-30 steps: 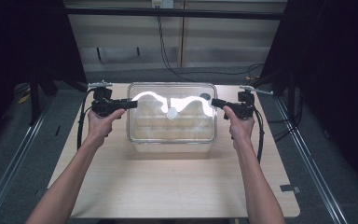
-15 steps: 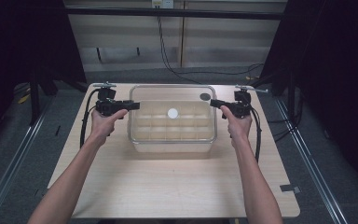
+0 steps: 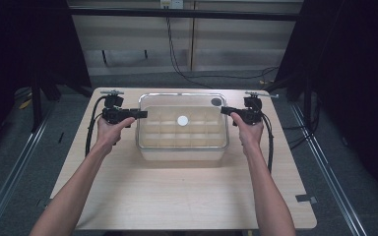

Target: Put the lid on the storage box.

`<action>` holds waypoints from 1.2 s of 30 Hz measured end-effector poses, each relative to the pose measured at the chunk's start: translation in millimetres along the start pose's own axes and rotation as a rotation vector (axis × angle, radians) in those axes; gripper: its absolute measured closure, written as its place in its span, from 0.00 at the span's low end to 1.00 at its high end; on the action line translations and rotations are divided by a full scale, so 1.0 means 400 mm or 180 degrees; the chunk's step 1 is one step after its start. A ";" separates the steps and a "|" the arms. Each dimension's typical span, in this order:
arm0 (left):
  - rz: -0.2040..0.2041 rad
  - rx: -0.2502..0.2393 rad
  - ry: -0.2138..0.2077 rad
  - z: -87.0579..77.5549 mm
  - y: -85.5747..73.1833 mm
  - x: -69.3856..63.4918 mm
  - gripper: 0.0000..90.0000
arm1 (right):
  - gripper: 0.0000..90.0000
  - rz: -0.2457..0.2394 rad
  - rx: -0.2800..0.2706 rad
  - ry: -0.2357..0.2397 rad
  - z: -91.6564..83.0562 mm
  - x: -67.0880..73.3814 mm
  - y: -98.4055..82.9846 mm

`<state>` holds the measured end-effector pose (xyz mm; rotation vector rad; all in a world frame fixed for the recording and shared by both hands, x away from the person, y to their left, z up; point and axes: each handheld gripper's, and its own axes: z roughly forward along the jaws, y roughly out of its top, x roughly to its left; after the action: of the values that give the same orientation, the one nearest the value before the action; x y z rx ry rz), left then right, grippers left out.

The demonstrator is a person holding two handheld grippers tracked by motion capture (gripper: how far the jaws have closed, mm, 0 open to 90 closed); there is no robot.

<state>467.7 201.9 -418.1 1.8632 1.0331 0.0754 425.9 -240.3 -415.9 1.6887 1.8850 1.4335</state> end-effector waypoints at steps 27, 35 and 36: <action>-0.0117 0.0164 -0.0027 0.039 -0.038 0.038 0.58 | 0.61 -0.0122 0.0209 -0.0308 0.059 0.004 -0.027; -0.0182 0.0194 -0.0010 0.049 -0.047 0.036 0.56 | 0.56 -0.0132 0.0263 -0.0369 0.073 0.007 -0.039; -0.0172 0.0221 -0.0019 0.050 -0.049 0.036 0.55 | 0.55 -0.0129 0.0266 -0.0374 0.073 0.006 -0.040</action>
<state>473.8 200.6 -449.1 1.8954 1.0936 0.0020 436.1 -221.4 -441.7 1.7212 1.9283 1.2284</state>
